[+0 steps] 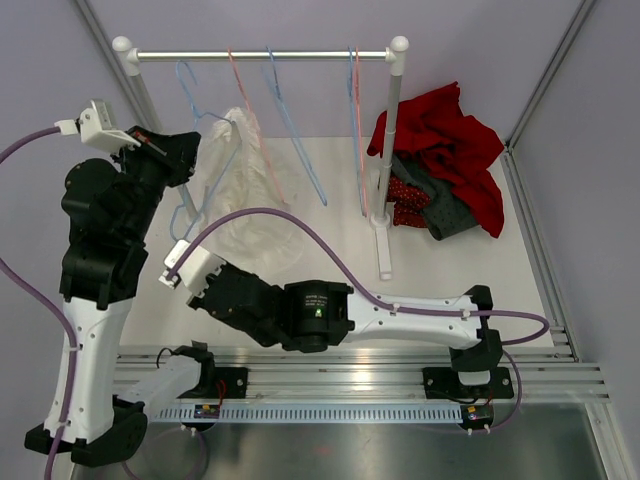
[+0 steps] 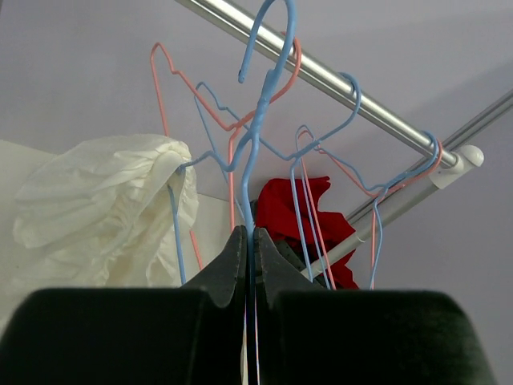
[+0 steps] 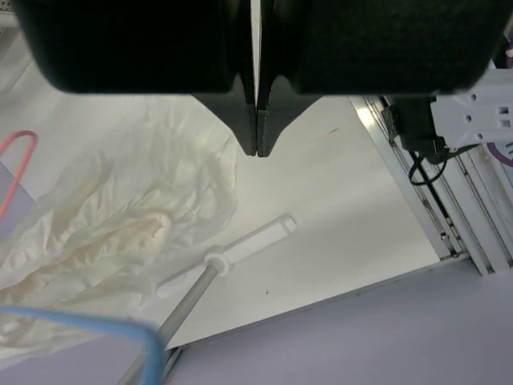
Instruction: Remove the skirt from the hanger
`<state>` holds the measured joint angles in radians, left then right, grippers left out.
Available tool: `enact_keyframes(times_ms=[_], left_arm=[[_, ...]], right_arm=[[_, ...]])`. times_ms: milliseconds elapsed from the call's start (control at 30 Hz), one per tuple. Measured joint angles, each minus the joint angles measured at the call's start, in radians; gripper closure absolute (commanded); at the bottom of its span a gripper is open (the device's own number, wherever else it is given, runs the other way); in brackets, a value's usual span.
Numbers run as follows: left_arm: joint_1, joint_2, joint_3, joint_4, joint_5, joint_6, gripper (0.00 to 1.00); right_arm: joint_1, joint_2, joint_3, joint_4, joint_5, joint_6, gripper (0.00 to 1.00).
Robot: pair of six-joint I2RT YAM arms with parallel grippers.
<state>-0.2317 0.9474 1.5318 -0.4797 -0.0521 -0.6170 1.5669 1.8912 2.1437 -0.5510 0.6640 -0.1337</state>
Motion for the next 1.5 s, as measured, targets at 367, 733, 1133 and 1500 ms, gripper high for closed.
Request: enact_keyframes(times_ms=[367, 733, 1133, 1500], left_arm=[[-0.001, 0.064, 0.355, -0.294, 0.109, 0.084, 1.00], [-0.001, -0.071, 0.357, -0.653, 0.056, 0.117, 1.00], [-0.001, -0.106, 0.330, -0.686, 0.016, 0.133, 1.00], [-0.001, -0.168, 0.291, -0.653, -0.035, 0.148, 1.00]], right_arm=[[0.002, -0.047, -0.112, 0.026, 0.069, 0.006, 0.01], [-0.146, -0.212, -0.359, 0.087, 0.001, 0.113, 0.01], [-0.305, 0.217, -0.190, 0.111, -0.242, 0.214, 0.01], [-0.482, 0.382, -0.084, 0.142, -0.367, 0.247, 0.00]])
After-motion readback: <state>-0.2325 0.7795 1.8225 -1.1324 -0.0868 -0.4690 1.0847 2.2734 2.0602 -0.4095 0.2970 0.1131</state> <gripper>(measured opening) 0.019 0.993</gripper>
